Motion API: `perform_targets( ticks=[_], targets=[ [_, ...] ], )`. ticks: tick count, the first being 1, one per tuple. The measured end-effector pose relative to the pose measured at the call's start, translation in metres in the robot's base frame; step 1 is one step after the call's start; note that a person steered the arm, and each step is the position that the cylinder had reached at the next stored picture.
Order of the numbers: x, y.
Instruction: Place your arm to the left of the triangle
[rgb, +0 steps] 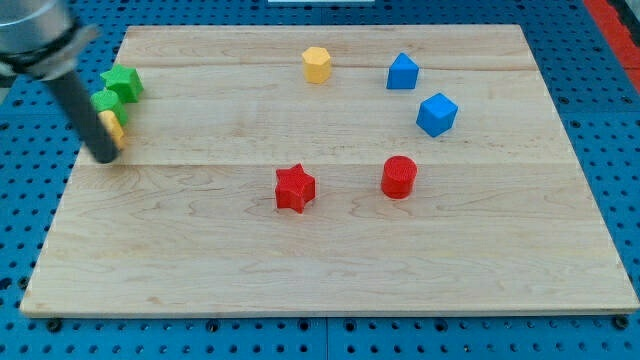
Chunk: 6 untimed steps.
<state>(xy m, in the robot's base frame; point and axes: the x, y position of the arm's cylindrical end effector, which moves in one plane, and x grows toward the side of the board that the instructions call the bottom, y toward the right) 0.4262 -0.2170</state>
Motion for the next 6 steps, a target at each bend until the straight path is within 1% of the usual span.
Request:
perform_targets(
  ticks=[1, 2, 3, 4, 5, 6],
  targets=[
    [-0.037, 0.036],
    [-0.004, 0.036],
    [0.048, 0.014],
    [0.054, -0.049],
    [0.037, -0.028],
    [-0.008, 0.079]
  ],
)
